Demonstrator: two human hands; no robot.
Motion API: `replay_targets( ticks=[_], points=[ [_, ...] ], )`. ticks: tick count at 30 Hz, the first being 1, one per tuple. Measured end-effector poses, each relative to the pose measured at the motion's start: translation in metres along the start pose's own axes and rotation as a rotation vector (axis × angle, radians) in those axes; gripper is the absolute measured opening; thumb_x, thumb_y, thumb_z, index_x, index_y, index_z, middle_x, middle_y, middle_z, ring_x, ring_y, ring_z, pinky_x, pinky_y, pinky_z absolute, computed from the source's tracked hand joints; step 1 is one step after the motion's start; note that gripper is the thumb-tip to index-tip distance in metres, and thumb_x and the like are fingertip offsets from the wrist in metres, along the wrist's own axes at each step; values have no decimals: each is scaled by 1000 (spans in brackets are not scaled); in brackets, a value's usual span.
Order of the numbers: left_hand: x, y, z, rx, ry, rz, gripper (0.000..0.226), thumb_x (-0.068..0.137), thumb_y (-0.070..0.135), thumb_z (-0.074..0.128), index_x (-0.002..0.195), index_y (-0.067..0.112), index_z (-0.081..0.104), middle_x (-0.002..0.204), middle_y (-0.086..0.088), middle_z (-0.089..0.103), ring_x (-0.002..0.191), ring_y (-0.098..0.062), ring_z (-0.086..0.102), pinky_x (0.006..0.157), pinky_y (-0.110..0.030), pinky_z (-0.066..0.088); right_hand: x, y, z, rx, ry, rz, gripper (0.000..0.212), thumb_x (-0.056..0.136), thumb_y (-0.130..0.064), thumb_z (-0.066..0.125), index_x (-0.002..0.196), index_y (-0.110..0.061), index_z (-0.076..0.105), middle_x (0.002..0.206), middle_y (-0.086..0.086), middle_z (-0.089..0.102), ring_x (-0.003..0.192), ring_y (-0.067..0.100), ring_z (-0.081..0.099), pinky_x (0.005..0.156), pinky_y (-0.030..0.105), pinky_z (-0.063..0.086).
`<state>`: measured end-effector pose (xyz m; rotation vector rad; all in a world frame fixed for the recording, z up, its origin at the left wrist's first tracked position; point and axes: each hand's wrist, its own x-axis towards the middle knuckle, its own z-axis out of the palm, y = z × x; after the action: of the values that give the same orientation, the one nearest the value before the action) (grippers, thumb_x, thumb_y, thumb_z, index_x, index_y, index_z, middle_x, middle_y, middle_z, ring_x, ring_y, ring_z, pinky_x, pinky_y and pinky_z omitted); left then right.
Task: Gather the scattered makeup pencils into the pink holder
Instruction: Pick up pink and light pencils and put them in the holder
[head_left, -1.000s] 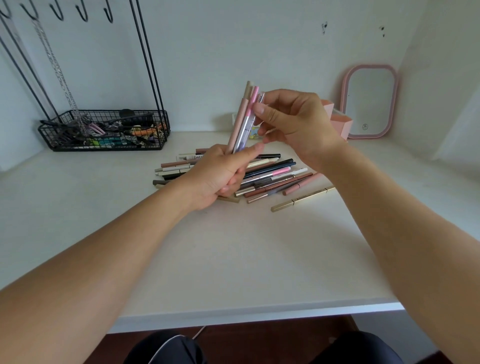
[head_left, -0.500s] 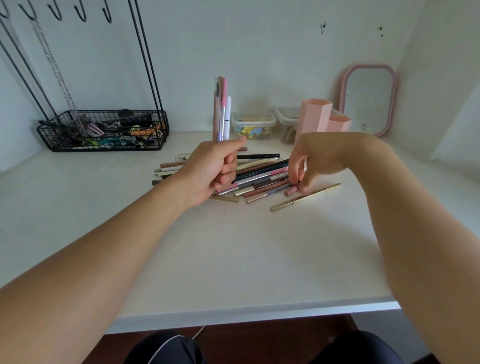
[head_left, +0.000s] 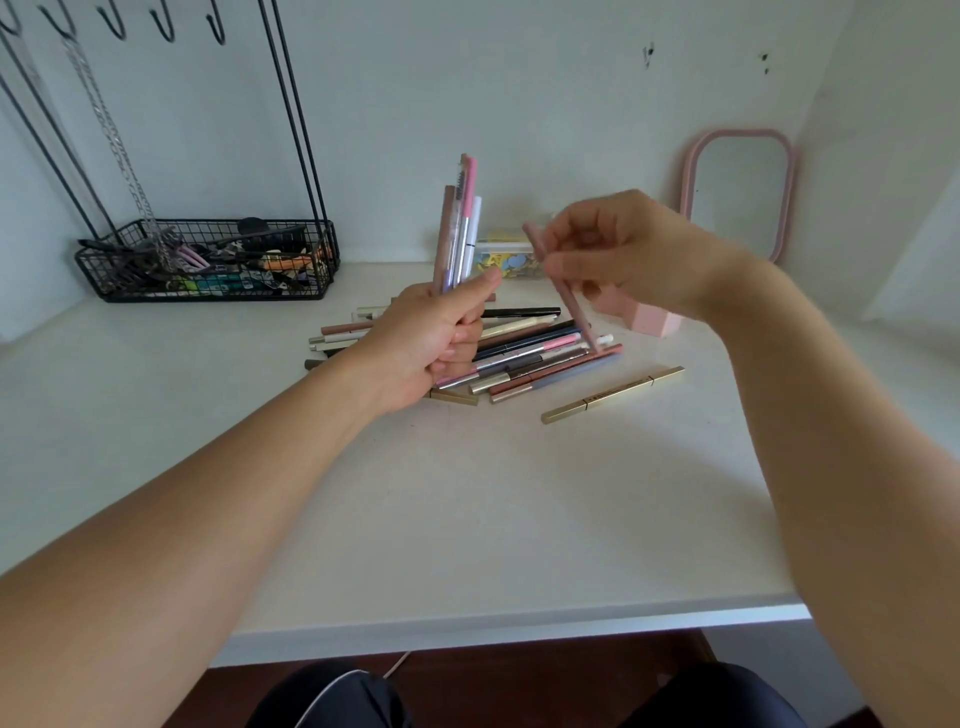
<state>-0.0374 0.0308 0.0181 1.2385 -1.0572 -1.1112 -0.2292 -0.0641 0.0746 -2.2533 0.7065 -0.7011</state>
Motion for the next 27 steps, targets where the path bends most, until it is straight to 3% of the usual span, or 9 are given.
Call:
replay_targets(
  ticks=[4,7,10,12,16,21,27],
  points=[
    [-2,1,1,-8,-37,-16,43,91,50,65,68,18,49,47,6,26,38,-8,20,37,-19,17,4,-10,17,513,41,-56,8,98,-6,57,103,0,59,85,12,63,67,16,62,63,23,54],
    [-3,3,3,3,-89,-43,47,79,61,65,69,17,52,49,6,25,39,-8,18,40,-21,13,8,-12,30,681,69,-51,9,99,-7,56,105,0,57,86,13,64,69,18,63,66,25,58],
    [-6,2,5,57,-123,-6,47,68,59,70,75,14,57,48,6,26,40,-8,18,38,-19,16,10,-10,40,701,84,-45,12,99,-6,56,109,2,57,89,18,64,73,22,64,74,31,60],
    [-6,0,6,84,-111,9,41,68,49,75,75,13,57,50,6,28,41,-9,18,39,-19,15,9,-10,44,691,108,-51,11,97,-4,59,106,2,59,86,18,64,69,20,64,69,27,59],
    [-3,-3,4,117,-72,13,39,83,34,77,65,17,46,52,2,33,43,-10,23,41,-21,17,11,-10,49,667,185,-79,14,91,-2,67,103,1,61,82,18,65,65,19,65,65,25,57],
    [-3,-3,5,149,-78,-4,49,92,33,69,58,17,39,52,-2,47,42,-14,38,37,-18,23,11,-9,51,619,254,-115,17,85,3,72,98,3,62,81,17,66,64,18,67,66,27,59],
    [-4,-2,7,127,-31,25,46,93,37,68,61,18,42,46,2,31,39,-12,24,39,-21,18,11,-7,53,498,211,-80,10,84,-3,75,88,0,66,71,6,69,59,14,63,59,25,55]
  ],
)
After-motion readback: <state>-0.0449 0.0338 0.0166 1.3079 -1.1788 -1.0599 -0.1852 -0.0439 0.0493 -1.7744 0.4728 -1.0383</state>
